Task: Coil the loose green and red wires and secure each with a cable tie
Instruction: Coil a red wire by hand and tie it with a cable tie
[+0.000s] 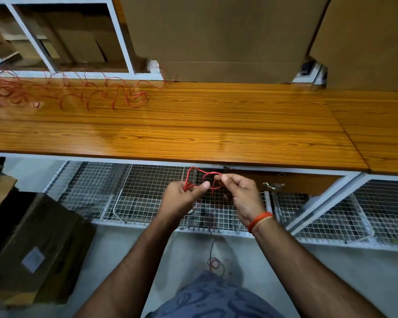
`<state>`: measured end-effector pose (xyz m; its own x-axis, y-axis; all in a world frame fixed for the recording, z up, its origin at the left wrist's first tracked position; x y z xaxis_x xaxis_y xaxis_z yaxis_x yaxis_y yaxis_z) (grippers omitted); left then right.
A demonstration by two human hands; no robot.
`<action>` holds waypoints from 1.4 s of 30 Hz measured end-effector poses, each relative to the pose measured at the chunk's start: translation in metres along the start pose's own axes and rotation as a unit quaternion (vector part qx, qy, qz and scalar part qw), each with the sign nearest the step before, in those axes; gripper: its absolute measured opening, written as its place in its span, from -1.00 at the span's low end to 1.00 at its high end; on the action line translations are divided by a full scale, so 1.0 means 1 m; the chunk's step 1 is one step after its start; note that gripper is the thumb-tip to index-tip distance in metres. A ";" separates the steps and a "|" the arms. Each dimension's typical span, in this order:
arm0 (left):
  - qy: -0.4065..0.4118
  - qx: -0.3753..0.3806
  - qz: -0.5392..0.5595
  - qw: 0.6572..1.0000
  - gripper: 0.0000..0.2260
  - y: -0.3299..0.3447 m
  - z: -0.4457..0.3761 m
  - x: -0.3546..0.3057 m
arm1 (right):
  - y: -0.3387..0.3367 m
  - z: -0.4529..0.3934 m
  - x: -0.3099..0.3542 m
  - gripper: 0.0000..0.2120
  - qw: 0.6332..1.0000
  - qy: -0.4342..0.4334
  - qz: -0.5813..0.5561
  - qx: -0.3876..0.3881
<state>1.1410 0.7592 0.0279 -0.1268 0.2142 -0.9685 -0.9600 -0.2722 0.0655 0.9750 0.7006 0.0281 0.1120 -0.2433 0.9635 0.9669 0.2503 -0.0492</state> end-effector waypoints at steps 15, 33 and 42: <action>0.035 -0.209 -0.255 0.943 -0.77 0.003 -0.001 0.025 | 0.009 0.002 0.009 -0.79 0.998 0.022 -0.048 0.038; -0.146 -0.006 0.128 0.981 -0.63 -0.026 0.007 -0.006 | -0.031 -0.010 -0.038 -0.82 0.872 0.093 0.481 -0.007; -0.139 0.093 0.097 0.981 -0.67 -0.006 0.024 -0.024 | -0.002 0.014 -0.009 -0.38 0.955 -0.107 0.114 0.251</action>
<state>1.1442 0.7779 0.0561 -0.3498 0.4299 -0.8323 -0.9368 -0.1621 0.3100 0.9691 0.7150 0.0234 0.2056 0.0545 0.9771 0.6848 0.7052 -0.1835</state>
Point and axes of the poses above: each hand's wrist, its own z-axis away from the middle knuckle, its own y-axis out of the palm, x = y × z, the point moved 1 cm from there along -z, towards the middle knuckle, and after that the axes turned 10 degrees about z, right-handed, at the moved point
